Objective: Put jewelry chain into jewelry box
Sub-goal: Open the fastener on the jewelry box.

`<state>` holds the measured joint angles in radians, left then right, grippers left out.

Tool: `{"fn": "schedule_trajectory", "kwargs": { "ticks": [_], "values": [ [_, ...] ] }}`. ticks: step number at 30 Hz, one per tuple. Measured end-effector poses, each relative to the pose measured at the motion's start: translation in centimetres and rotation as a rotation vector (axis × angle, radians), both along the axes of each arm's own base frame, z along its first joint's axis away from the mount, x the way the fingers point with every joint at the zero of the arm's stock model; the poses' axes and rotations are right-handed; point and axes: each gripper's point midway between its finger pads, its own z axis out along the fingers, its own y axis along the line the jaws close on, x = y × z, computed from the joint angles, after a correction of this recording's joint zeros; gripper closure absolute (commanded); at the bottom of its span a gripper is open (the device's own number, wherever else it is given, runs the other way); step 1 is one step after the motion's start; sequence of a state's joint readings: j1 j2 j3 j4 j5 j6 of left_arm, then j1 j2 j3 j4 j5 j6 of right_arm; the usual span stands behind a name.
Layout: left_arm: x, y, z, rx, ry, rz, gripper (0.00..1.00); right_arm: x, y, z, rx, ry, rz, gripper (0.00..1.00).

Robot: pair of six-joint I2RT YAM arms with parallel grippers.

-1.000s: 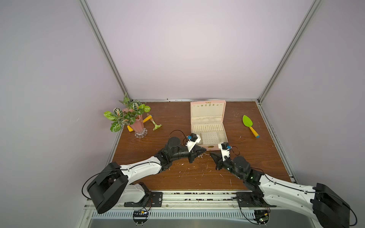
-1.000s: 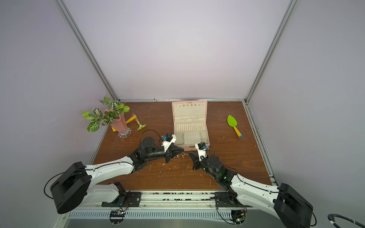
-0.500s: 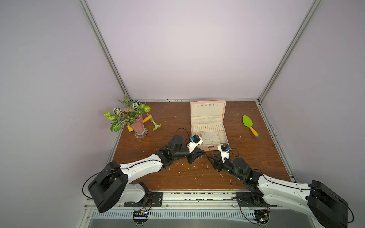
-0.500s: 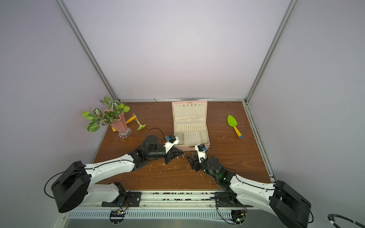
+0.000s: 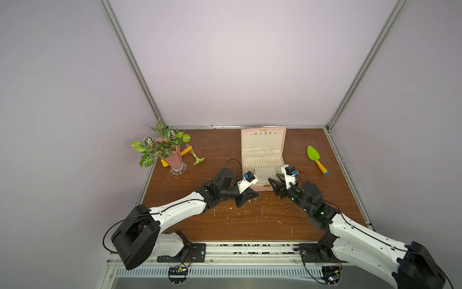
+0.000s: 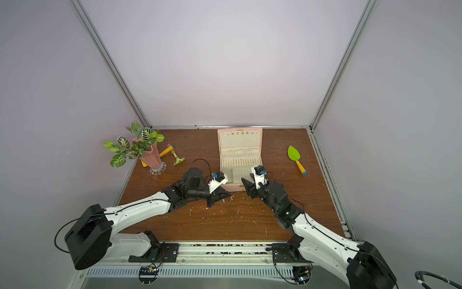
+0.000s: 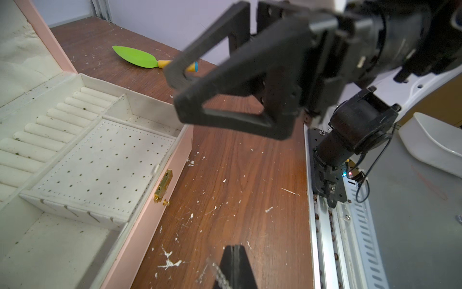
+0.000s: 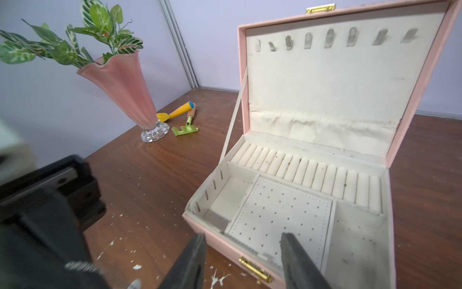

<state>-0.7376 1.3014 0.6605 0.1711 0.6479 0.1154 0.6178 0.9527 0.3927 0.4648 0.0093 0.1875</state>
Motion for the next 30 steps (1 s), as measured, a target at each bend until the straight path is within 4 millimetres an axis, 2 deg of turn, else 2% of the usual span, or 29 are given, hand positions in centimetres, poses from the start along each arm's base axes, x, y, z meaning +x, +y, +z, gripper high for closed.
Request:
{"fn": "schedule_trajectory", "kwargs": {
  "ticks": [4, 9, 20, 26, 30],
  "values": [
    [0.3, 0.6, -0.1, 0.015, -0.008, 0.007, 1.00, 3.2, 0.0, 0.4, -0.056, -0.033, 0.030, 0.52],
    [1.1, 1.7, 0.5, 0.008, -0.035, 0.022, 1.00, 6.7, 1.5, 1.0, -0.130, -0.117, 0.116, 0.53],
    [2.6, 3.1, 1.6, -0.006, -0.081, 0.029, 1.00, 13.7, 5.1, 5.5, -0.306, -0.442, 0.271, 0.57],
    [3.6, 3.6, 2.8, -0.024, -0.117, 0.030, 1.00, 16.7, 6.1, 4.9, -0.399, -0.511, 0.287, 0.61],
    [3.9, 3.9, 2.8, -0.025, -0.125, 0.030, 1.00, 18.3, 6.4, 4.2, -0.450, -0.536, 0.284, 0.62]
  ]
}}
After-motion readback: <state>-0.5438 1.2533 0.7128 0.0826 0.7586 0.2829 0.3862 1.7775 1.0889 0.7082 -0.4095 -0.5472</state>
